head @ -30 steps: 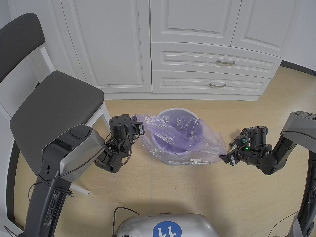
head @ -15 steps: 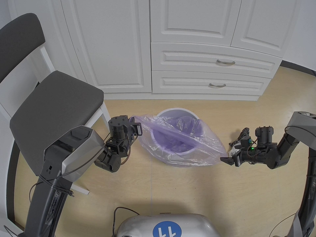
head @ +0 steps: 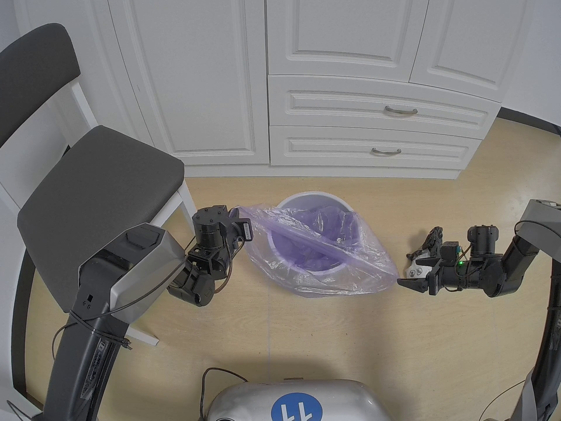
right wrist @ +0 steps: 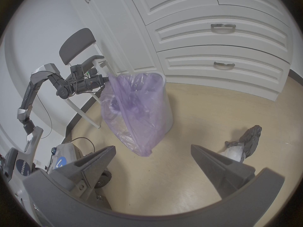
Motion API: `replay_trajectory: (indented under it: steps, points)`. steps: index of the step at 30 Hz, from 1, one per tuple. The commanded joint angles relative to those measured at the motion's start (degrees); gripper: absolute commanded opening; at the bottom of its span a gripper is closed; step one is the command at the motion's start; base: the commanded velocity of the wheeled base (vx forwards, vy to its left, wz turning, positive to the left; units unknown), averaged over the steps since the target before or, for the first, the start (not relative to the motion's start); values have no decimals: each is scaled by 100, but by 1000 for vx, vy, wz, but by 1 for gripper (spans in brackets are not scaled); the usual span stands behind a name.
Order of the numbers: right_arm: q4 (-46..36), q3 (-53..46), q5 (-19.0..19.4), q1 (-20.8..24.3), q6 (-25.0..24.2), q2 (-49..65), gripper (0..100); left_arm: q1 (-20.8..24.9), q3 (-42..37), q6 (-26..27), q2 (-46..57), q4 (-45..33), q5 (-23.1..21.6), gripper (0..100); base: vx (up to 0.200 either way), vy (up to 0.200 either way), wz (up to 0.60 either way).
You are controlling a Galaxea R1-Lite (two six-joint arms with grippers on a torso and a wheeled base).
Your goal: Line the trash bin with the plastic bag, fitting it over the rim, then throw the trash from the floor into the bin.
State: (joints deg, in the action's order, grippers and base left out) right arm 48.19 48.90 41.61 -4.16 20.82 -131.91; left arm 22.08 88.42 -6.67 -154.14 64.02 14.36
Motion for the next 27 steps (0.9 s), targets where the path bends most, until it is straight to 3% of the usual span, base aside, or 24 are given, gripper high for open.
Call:
replay_trajectory:
  steps: [1, 4, 10, 11, 13, 14, 15, 16, 18, 27]
  points:
    - [112, -38, -39, 117, -61, 219, 100, -2, 0, -1, 7, 5, 5, 0, 0, 0, 0]
    - [252, -144, -65, 240, -140, 359, 100, -2, -9, -1, 7, 5, 5, 0, 0, 0, 0]
    - [1579, -697, -1928, 1576, -1361, 939, 100, 7, -35, -1, 15, 84, 5, 0, 0, 0, 0]
    - [1913, -671, -2623, 1971, -1731, 896, 100, 16, -44, -1, 15, 101, -3, 0, 0, 0, 0]
    - [2151, -574, -3458, 2384, -1985, 746, 100, 16, -62, -1, 24, 110, -12, 0, 0, 0, 0]
    - [2151, -574, -3458, 2384, -1985, 746, 100, 16, -62, -1, 24, 110, -12, 0, 0, 0, 0]
    - [2274, -434, -3941, 2613, -1977, 588, 100, 16, -70, -1, 33, 110, -12, 100, 0, 0, 0]
    - [2371, -337, -4301, 2771, -1968, 439, 100, 16, -79, -1, 42, 110, -12, 100, 0, 0, 0]
    - [2617, -214, -4591, 2956, -1959, 219, 100, 16, -79, -1, 51, 101, -21, 100, 0, 0, 0]
    - [3891, 322, -4864, 3255, -1564, -1020, 100, 16, -35, -1, 33, 119, -3, 100, 0, 0, 0]
